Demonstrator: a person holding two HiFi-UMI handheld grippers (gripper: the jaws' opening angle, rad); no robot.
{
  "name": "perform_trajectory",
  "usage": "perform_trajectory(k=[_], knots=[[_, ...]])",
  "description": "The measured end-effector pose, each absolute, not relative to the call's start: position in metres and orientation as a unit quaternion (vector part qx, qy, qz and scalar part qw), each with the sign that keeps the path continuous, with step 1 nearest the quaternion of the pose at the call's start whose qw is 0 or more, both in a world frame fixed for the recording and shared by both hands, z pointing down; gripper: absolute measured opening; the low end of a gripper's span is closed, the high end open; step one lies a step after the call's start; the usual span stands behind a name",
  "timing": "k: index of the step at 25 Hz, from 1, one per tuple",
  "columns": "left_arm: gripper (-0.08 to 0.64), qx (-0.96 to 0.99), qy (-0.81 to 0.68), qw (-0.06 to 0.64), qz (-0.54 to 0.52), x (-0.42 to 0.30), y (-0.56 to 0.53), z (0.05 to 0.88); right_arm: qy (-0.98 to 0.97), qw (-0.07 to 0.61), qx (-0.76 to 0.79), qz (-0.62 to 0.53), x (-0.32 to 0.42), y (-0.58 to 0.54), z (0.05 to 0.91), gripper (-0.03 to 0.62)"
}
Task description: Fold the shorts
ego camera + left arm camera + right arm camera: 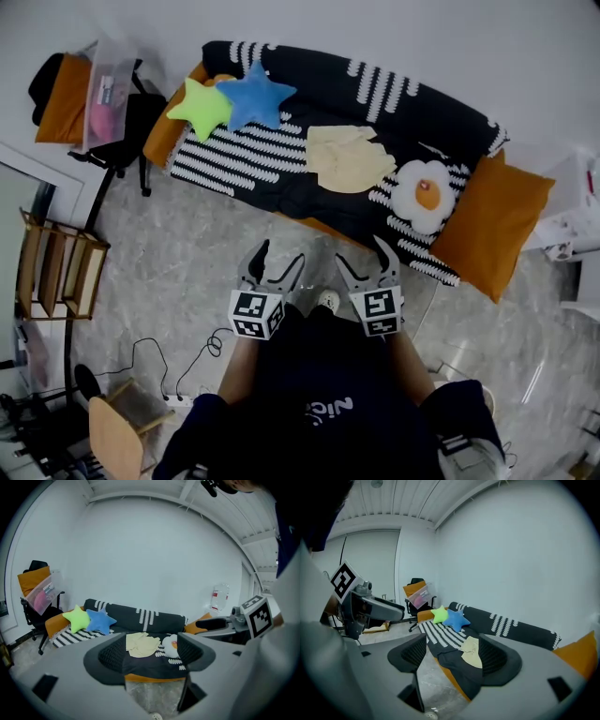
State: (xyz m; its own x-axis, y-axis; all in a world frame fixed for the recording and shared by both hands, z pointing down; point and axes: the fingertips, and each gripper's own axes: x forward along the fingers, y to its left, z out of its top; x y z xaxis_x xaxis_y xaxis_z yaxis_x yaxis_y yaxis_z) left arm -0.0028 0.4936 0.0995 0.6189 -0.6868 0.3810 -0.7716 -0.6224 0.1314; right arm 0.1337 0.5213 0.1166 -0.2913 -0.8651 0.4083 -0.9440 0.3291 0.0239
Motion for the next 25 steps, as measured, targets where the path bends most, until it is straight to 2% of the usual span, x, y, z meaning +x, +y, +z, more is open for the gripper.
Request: perform_trajectory(k=[14,25], knots=[[0.337,0.9,-0.369,0.151,0.175,0.013,0.456,0.12,-0.767,0.18,0.6,0.14,0.145,0.495,0.131,0.331],[0.331,0.92,-0.301,0.137,0.213,0.006,0.338,0.132,-0.723,0.186,0.644,0.166,0.132,0.406,0.137,0.325]])
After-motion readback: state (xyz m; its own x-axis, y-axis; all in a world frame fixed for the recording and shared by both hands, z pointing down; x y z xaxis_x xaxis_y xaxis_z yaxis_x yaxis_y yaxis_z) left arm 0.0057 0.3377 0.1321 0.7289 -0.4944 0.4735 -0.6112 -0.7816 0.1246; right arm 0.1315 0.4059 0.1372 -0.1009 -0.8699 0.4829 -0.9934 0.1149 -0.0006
